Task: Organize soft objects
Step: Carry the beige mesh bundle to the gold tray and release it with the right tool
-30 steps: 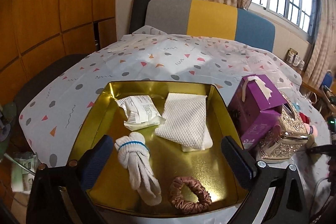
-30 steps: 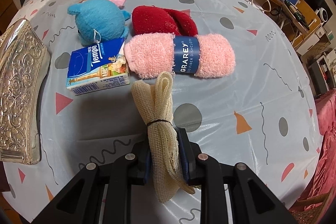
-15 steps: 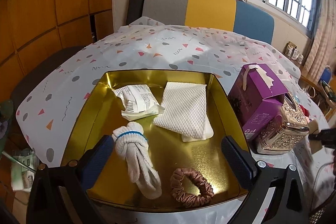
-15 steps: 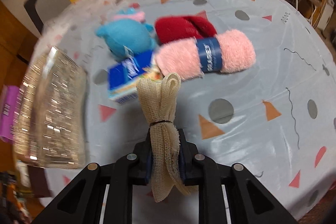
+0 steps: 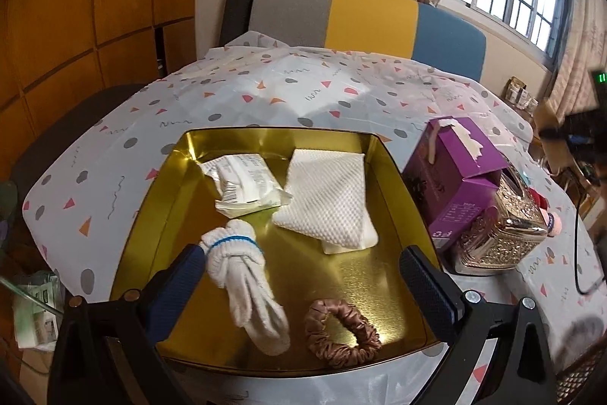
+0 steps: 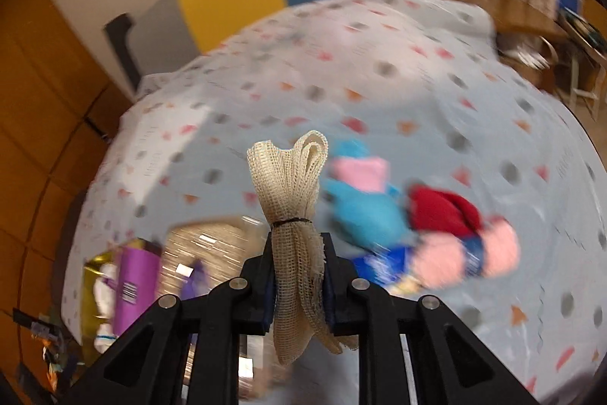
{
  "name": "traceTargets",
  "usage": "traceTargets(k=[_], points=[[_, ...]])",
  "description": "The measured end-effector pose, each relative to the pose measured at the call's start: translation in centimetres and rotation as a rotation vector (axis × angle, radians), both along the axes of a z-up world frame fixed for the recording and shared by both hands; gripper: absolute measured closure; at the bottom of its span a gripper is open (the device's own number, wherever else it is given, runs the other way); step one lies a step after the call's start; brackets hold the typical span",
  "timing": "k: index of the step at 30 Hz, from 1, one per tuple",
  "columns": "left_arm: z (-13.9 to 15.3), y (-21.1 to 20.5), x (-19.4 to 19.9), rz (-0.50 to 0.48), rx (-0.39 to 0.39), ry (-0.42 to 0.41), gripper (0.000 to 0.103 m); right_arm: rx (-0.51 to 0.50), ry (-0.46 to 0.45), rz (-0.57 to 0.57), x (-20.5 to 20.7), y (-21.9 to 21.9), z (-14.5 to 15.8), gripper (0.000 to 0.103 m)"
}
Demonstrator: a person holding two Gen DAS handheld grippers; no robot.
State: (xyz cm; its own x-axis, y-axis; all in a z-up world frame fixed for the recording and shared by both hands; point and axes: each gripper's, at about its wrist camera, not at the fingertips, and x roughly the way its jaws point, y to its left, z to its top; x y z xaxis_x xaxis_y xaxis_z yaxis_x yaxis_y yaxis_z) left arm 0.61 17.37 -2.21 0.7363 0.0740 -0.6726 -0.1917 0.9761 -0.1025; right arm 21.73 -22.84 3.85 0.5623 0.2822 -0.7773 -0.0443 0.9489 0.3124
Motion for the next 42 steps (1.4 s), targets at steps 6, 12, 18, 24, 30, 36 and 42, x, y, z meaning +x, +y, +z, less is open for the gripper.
traceTargets(k=[6, 12, 18, 24, 30, 36, 42], points=[[0.0, 2.0, -0.3, 0.055, -0.01, 0.005, 0.0, 0.049, -0.113, 0.242, -0.7, 9.3, 3.4, 0.085], [-0.2, 3.6, -0.6, 0.109, 0.001, 0.018, 0.0, 0.078, -0.14, 0.518, -5.1, 18.0, 3.1, 0.085], [0.1, 4.7, -1.0, 0.176, 0.025, 0.008, 0.0, 0.039, -0.038, 0.667, -9.6, 23.8, -1.3, 0.085], [0.3, 5.1, -1.3, 0.192, 0.039, 0.004, 0.0, -0.06, 0.043, 0.695, -11.9, 26.4, -6.7, 0.082], [0.0, 5.2, -1.2, 0.19, 0.046, 0.02, 0.0, -0.13, 0.045, 0.67, -12.1, 27.0, -8.7, 0.079], [-0.1, 5.1, -1.2, 0.186, 0.05, 0.025, 0.0, -0.177, 0.047, 0.651, -12.3, 26.9, -9.7, 0.071], [-0.1, 5.2, -1.2, 0.185, 0.047, 0.025, 0.0, -0.144, 0.047, 0.664, -12.7, 26.8, -9.5, 0.059]])
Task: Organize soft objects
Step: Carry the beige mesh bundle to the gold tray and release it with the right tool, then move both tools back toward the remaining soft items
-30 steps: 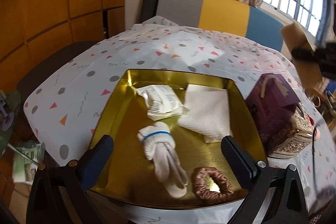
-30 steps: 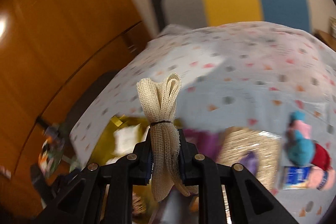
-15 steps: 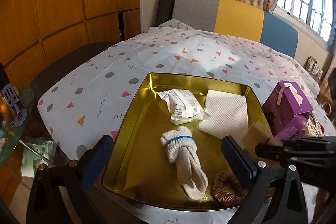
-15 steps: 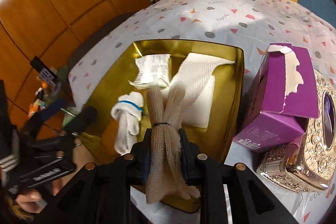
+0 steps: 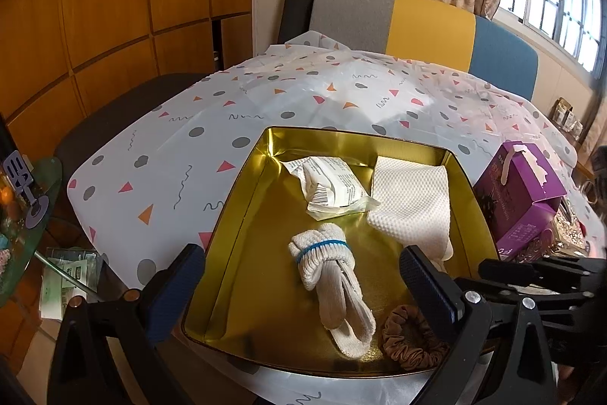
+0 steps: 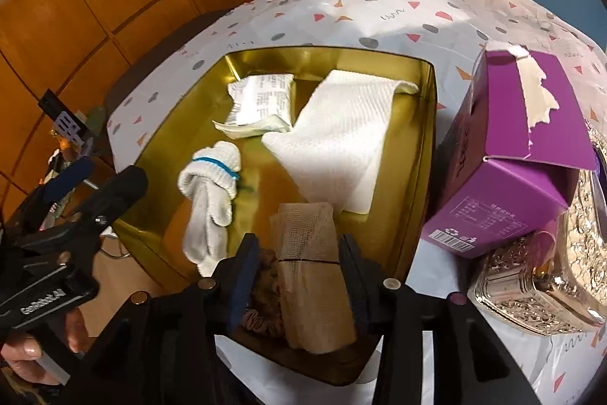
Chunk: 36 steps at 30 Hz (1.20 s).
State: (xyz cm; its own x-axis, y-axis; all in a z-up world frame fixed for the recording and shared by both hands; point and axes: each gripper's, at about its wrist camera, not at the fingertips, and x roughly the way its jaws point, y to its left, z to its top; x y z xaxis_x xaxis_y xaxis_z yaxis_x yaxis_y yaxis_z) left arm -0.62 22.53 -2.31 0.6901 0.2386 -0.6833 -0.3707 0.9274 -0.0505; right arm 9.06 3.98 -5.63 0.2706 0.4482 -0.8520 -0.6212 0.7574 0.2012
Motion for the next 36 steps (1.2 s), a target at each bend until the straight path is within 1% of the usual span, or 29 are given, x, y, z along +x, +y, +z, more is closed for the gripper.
traceTargets(k=[6, 11, 14, 20, 22, 27, 32, 36], points=[[0.0, 0.1, -0.1, 0.002, -0.005, 0.0, 0.0, 0.012, -0.057, -0.012, -0.8, -0.8, 1.6, 0.059], [0.2, 0.0, -0.2, -0.006, -0.012, -0.004, 0.0, 0.048, -0.144, -0.031, -1.9, -2.8, 4.1, 0.059], [0.5, -0.6, -0.2, -0.026, -0.005, -0.01, 0.0, 0.067, -0.19, -0.052, -2.3, -4.2, 5.5, 0.059], [1.2, -2.2, -0.2, -0.095, 0.01, -0.027, 0.0, 0.113, -0.248, -0.119, -2.2, -7.7, 7.6, 0.059], [1.3, -2.7, -0.1, -0.113, 0.017, -0.025, 0.0, 0.114, -0.262, -0.149, -2.0, -9.0, 8.0, 0.059], [1.5, -3.8, -0.1, -0.149, 0.033, -0.022, 0.0, 0.108, -0.28, -0.223, -1.4, -12.3, 8.4, 0.059], [1.7, -5.1, 0.1, -0.2, 0.045, -0.018, 0.0, 0.109, -0.284, -0.327, -0.6, -16.3, 8.3, 0.059], [2.2, -6.5, 0.3, -0.279, 0.033, -0.027, 0.0, 0.101, -0.286, -0.416, -0.1, -19.6, 8.0, 0.059]])
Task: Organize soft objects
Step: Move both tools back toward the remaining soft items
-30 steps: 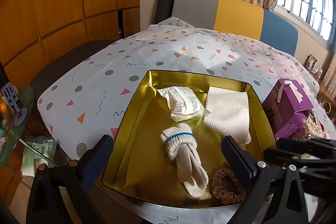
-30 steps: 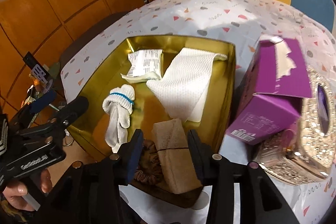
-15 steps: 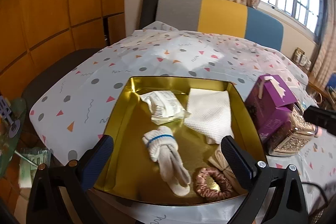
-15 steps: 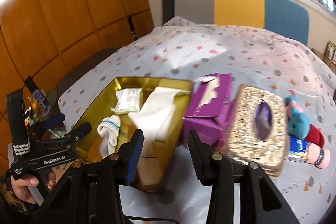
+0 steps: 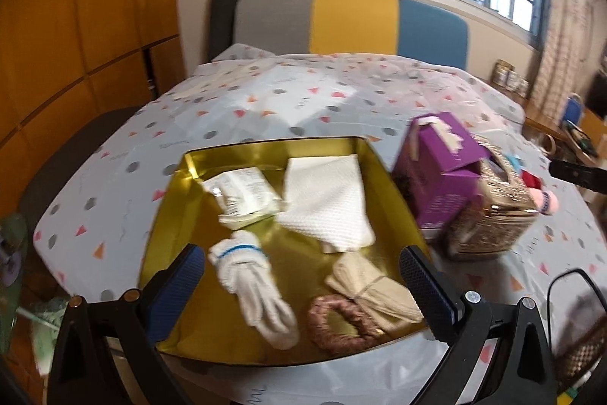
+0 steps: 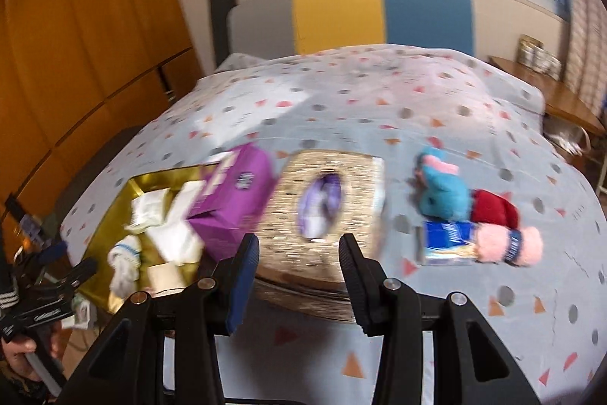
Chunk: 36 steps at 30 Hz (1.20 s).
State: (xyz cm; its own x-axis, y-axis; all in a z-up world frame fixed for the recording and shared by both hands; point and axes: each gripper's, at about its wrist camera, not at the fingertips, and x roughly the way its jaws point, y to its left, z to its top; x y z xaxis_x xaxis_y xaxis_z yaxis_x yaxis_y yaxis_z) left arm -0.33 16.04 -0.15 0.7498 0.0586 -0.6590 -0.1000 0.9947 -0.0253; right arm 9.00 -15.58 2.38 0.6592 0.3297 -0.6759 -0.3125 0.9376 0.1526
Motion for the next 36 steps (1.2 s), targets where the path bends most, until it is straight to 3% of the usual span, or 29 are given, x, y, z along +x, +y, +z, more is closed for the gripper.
traceTargets(k=[9, 15, 17, 19, 23, 27, 30, 33, 36], points=[[3.3, -3.8, -0.1, -0.218, -0.038, -0.112, 0.0, 0.041, 0.019, -0.323, 1.7, -10.5, -1.5, 0.059], [5.3, -7.5, 1.7, -0.353, -0.045, -0.09, 0.0, 0.073, 0.07, -0.646, 2.3, -19.3, -4.8, 0.059], [5.8, -9.0, 2.5, -0.383, -0.036, -0.074, 0.0, 0.171, 0.125, -0.728, 1.8, -21.9, -5.9, 0.059], [6.6, -11.4, 3.6, -0.425, -0.015, -0.062, 0.0, 0.237, 0.098, -0.753, 1.3, -23.0, -5.8, 0.059], [8.1, -15.8, 5.4, -0.505, 0.018, -0.059, 0.0, 0.235, 0.081, -0.743, 1.2, -22.9, -5.5, 0.059], [9.0, -20.8, 8.5, -0.576, 0.017, 0.007, 0.0, 0.216, 0.053, -0.711, 1.2, -21.9, -5.0, 0.059], [8.9, -24.5, 11.6, -0.611, -0.017, 0.078, 0.0, 0.229, 0.041, -0.701, 1.1, -21.8, -4.9, 0.059], [8.3, -28.2, 14.5, -0.629, 0.006, 0.119, 0.0, 0.259, 0.035, -0.698, 0.9, -22.0, -4.8, 0.059], [6.5, -31.1, 17.9, -0.624, -0.021, 0.199, 0.0, 0.293, 0.036, -0.697, 0.8, -22.4, -4.9, 0.059]])
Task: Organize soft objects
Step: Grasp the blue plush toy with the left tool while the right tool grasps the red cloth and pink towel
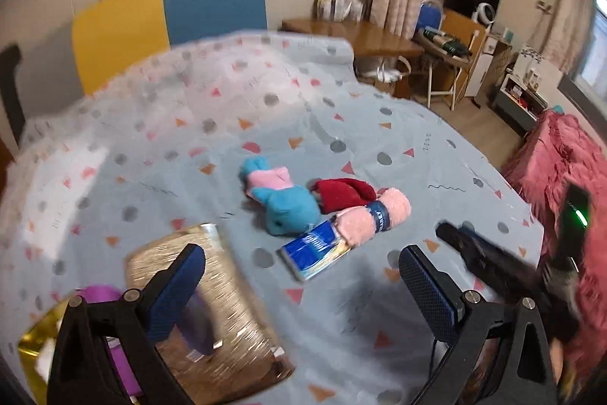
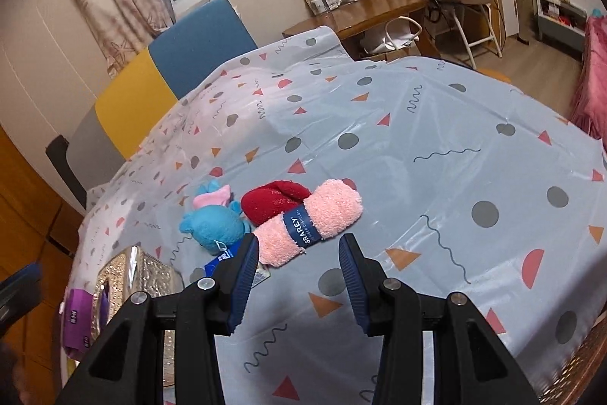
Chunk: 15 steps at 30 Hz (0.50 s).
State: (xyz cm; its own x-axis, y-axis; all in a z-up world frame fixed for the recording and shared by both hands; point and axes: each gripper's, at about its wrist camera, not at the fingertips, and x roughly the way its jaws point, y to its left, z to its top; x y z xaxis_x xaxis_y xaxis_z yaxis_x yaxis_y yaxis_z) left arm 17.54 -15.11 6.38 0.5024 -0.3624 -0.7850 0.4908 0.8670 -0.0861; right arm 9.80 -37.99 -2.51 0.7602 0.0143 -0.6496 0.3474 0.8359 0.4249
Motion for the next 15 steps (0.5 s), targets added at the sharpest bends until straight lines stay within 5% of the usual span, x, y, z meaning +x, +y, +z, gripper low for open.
traceTargets(k=[11, 15], points=[[-8.7, -6.0, 10.1, 0.164, 0.047, 0.243, 0.009, 0.091, -0.017, 0.017, -0.1, -0.8, -0.4, 0.059], [-11.0, -6.9, 11.8, 0.198, 0.093, 0.27, 0.014, 0.126, -0.032, 0.017, -0.3, -1.1, -0.5, 0.059]])
